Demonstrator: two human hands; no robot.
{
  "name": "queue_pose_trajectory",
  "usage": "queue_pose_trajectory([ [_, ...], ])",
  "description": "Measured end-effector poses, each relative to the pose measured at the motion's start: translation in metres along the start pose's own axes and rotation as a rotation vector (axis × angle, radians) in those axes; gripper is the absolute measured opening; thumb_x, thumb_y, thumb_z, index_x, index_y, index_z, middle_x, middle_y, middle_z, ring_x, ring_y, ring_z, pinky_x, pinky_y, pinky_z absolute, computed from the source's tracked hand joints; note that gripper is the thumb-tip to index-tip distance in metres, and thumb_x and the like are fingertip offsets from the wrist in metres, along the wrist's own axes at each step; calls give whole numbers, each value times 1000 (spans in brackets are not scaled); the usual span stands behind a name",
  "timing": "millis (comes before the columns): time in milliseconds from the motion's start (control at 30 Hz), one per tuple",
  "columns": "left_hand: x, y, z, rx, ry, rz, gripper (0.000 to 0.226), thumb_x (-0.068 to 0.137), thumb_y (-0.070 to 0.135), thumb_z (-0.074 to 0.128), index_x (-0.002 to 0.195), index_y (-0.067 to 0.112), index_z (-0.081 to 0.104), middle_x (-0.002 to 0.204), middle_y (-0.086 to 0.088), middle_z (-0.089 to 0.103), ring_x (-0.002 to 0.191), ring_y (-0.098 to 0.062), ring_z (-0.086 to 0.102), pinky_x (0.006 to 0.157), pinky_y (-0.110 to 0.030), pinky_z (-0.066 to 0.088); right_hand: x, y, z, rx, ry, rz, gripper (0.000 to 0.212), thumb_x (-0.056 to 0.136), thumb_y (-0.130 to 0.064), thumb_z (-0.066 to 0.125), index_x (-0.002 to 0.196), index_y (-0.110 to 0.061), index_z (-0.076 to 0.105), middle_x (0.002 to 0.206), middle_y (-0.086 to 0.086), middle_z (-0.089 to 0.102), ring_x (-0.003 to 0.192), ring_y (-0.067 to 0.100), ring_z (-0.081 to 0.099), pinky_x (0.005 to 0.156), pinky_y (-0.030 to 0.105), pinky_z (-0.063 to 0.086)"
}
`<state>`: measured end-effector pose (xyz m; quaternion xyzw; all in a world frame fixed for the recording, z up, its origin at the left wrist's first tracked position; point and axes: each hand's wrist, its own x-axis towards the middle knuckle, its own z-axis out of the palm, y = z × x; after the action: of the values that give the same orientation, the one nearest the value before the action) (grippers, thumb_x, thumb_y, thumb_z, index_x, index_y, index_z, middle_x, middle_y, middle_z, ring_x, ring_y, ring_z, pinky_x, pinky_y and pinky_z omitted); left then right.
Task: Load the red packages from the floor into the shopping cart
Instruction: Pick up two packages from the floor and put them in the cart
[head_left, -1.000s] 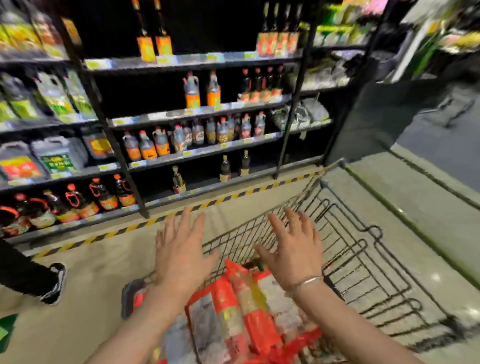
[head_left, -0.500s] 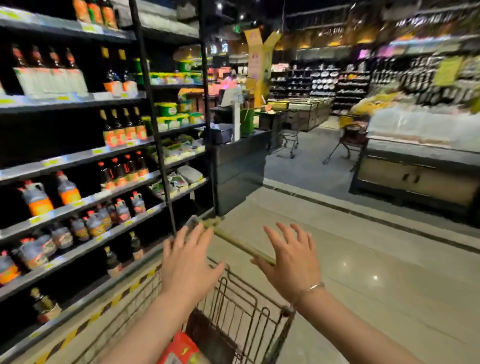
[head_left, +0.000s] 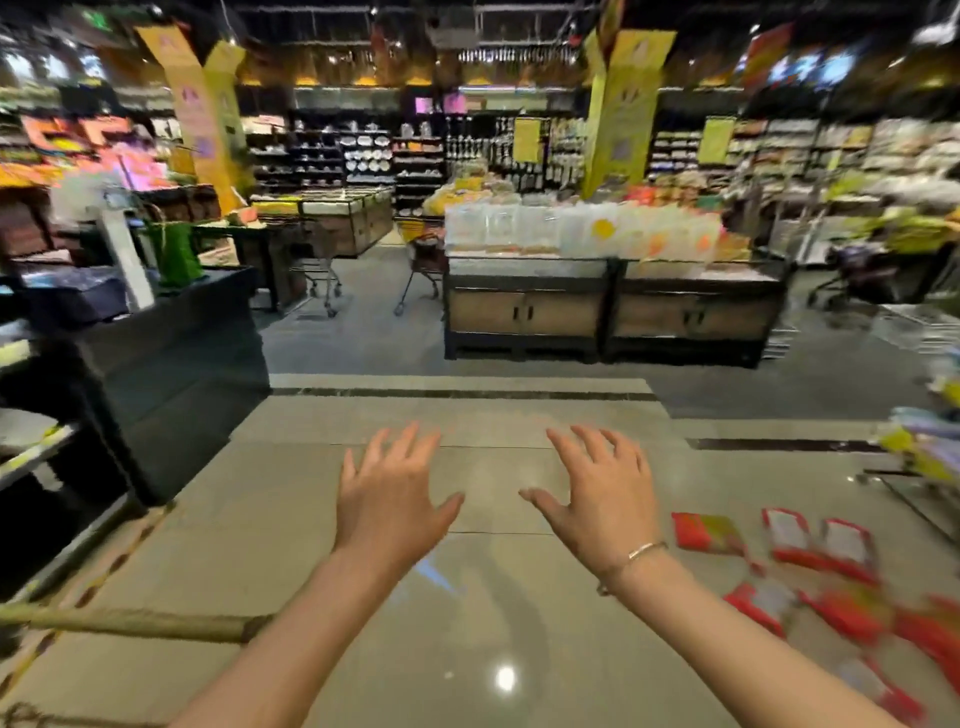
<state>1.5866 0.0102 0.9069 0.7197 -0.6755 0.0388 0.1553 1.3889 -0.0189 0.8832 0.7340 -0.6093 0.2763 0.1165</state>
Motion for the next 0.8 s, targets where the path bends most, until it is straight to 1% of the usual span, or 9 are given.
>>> queue_pose_trajectory([
  [100, 39, 48, 20, 2, -29, 149, 77, 88, 62, 50, 153, 33, 20, 163, 9, 17, 150, -21, 14, 118, -47, 19, 5, 52, -2, -70, 25, 112, 64, 69, -61, 74, 118, -21, 65, 120, 9, 66, 109, 38, 59, 89, 48, 50],
  [200, 75, 87, 42, -25, -16, 292, 75, 84, 61, 56, 149, 31, 33, 158, 6, 32, 145, -23, 27, 112, -48, 30, 12, 95, 0, -140, 35, 208, 63, 69, -60, 75, 117, -20, 66, 119, 10, 66, 108, 38, 59, 88, 47, 50],
  [233, 87, 100, 50, -44, -22, 326, 75, 83, 61, 57, 148, 31, 35, 157, 6, 34, 145, -23, 28, 111, -47, 31, 14, 108, 2, -159, 35, 237, 63, 69, -60, 75, 117, -20, 65, 119, 9, 66, 108, 37, 59, 88, 48, 50],
  [367, 137, 146, 80, -72, -88, 453, 75, 87, 63, 48, 152, 34, 22, 162, 8, 19, 150, -21, 15, 117, -47, 22, 32, 152, 9, -206, 41, 358, 61, 70, -58, 74, 118, -21, 64, 119, 9, 65, 111, 37, 57, 93, 51, 48],
  [467, 179, 177, 95, -83, -137, 545, 75, 90, 62, 45, 153, 35, 16, 164, 8, 12, 151, -22, 8, 120, -48, 16, 48, 180, 17, -248, 30, 446, 59, 72, -58, 73, 119, -22, 63, 121, 8, 64, 114, 36, 54, 94, 49, 46],
  [567, 217, 207, 109, -104, -155, 631, 74, 89, 63, 45, 152, 35, 17, 163, 7, 14, 151, -22, 9, 120, -50, 17, 60, 211, 25, -293, 51, 552, 58, 70, -56, 74, 116, -22, 65, 119, 8, 64, 113, 38, 56, 94, 50, 46],
  [667, 244, 238, 123, -128, -143, 744, 74, 88, 63, 48, 151, 35, 22, 162, 6, 20, 150, -23, 14, 119, -50, 20, 62, 239, 31, -353, 78, 665, 59, 66, -55, 79, 113, -21, 68, 115, 8, 66, 108, 39, 58, 92, 52, 48],
  [800, 267, 287, 145, -162, -188, 866, 75, 87, 62, 52, 151, 33, 25, 162, 5, 21, 149, -24, 16, 118, -51, 21, 54, 275, 31, -421, 74, 796, 61, 68, -55, 79, 118, -22, 67, 118, 7, 66, 109, 38, 57, 90, 52, 47],
])
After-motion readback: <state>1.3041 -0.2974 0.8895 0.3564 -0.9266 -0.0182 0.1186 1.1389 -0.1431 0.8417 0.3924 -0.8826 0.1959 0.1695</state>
